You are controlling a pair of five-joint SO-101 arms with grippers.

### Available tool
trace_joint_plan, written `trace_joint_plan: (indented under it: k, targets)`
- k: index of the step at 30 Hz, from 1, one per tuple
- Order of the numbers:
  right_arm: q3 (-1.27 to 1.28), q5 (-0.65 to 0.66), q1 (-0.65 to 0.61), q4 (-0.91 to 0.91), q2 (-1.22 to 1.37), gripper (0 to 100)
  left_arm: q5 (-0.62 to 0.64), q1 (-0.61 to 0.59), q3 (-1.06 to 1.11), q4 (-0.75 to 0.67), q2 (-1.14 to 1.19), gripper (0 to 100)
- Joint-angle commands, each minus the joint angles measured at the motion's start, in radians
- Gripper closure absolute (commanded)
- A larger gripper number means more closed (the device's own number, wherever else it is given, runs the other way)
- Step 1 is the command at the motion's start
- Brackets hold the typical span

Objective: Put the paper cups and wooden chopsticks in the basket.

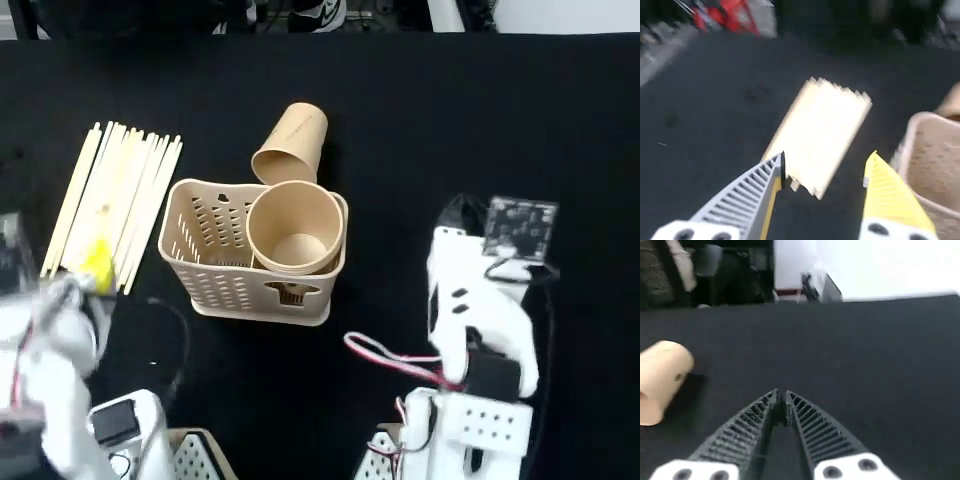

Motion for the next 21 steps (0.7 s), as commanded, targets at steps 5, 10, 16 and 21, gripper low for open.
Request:
trace_joint_plan:
  k: [5,10,16,21]
  targets:
    - [-0.018,-0.035,0.040,-0.140,0.232,98.7,0.012,0.255,-0.328,0.157,0.577,74]
    - [-0.067,-0.034,0.037,-0.170,0.372,98.7,0.012,0.309,-0.360,0.155,0.779,74]
    - [-0.128,-0.035,0.038,-0.170,0.496,98.7,0.012,0.311,-0.358,0.120,0.896,84]
    - [-0.200,-0.038,0.035,-0.126,0.611,98.7,0.014,0.309,-0.360,0.123,0.902,96]
